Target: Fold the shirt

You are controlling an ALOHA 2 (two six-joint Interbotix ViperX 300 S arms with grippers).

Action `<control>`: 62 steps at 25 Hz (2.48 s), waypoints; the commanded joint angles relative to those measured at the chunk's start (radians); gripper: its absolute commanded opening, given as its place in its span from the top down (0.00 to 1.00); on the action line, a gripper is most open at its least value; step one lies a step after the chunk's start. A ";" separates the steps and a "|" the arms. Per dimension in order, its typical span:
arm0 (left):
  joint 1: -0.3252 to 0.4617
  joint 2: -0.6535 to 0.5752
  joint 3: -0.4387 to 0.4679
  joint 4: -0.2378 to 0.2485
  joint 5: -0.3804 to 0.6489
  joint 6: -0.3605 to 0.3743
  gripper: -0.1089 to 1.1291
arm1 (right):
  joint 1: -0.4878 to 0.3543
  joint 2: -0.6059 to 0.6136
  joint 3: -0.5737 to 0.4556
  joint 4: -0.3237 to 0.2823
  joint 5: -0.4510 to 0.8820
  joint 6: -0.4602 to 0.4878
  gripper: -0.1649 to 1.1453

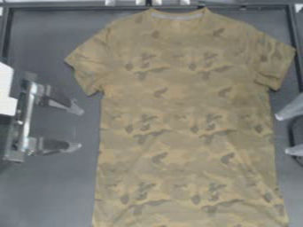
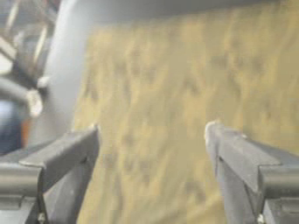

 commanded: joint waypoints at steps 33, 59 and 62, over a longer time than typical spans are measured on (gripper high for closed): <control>-0.383 0.512 -0.308 0.327 0.310 -0.586 0.14 | 0.857 0.486 -0.152 -0.494 0.304 1.043 0.13; -0.463 0.750 -0.394 0.282 0.304 -0.646 0.14 | 0.936 0.805 -0.138 -0.448 0.038 1.258 0.13; -0.469 0.773 -0.405 0.275 0.304 -0.646 0.14 | 0.943 0.822 -0.126 -0.442 -0.002 1.279 0.13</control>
